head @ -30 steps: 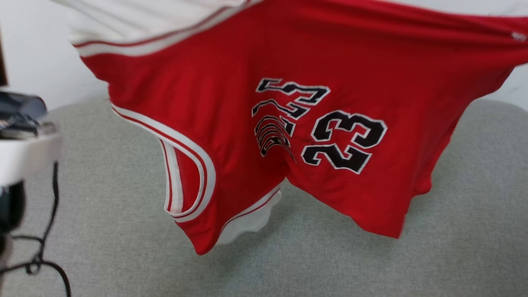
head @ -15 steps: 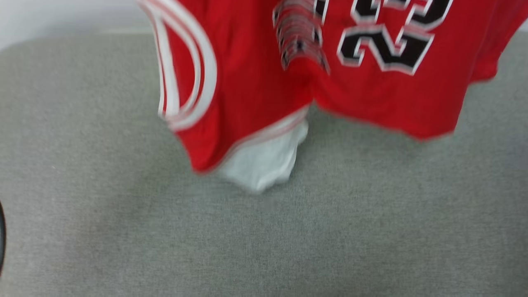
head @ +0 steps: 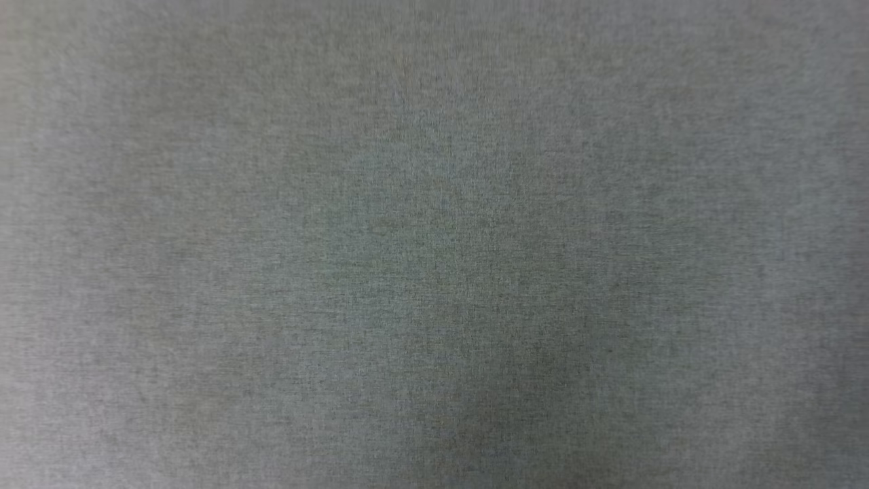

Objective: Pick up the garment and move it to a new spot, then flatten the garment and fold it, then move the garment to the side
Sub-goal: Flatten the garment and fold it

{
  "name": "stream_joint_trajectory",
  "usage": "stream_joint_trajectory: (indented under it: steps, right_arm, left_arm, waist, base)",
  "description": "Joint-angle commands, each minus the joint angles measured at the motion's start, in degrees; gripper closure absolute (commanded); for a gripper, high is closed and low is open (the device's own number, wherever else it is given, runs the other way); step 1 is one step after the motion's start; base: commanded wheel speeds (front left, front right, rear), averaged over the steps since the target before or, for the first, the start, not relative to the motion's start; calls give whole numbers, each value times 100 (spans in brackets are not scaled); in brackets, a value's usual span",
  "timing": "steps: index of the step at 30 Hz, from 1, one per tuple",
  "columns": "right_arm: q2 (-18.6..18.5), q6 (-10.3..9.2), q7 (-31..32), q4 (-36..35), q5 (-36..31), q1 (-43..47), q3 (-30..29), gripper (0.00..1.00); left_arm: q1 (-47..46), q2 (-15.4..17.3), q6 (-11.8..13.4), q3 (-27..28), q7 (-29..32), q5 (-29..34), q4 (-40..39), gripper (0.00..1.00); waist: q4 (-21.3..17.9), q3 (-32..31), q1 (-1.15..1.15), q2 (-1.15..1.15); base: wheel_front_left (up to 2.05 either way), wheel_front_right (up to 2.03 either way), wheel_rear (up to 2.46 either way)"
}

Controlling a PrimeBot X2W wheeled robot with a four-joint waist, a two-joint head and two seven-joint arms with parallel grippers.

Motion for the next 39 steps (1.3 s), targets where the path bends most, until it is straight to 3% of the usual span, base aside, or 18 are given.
stream_joint_trajectory:
  steps: [1, 8, 14, 22, 31, 39]
  right_arm:
    - [-41, -30, -56, 194, -95, -106, -57, 100]
    - [255, -30, -766, 1480, -647, -903, -310, 100]
    - [580, -24, -1375, 2305, -894, -579, -458, 100]
    - [714, -23, -1872, 3162, -842, 414, -331, 100]
    - [855, -22, -2271, 3809, -418, 1929, 18, 100]
    - [1038, -22, -2366, 4059, 254, 3360, 752, 100]
  left_arm:
    - [-129, 13, 101, 29, -68, 49, 192, 100]
    - [-659, -386, 162, -143, -688, 174, 1429, 100]
    - [-24, -800, 73, -301, -1145, 38, 1908, 100]
    - [1634, -1285, 8, -402, -1225, -182, 1562, 100]
    - [4077, -1638, -95, -591, -1222, -542, 1200, 100]
    - [5965, -1540, -180, -944, -978, -1107, 1168, 100]
  waist:
    - [19, 238, -2, 0]
    - [102, 588, -2, 0]
    - [203, 606, -2, 0]
    - [304, 171, -2, 0]
    - [358, -866, -2, 0]
    - [404, -1740, -2, 0]
  base:
    - [0, 0, 0]
    - [0, 0, 0]
    - [0, 0, 0]
    - [0, 0, 0]
    - [0, 0, 0]
    - [0, 0, 0]
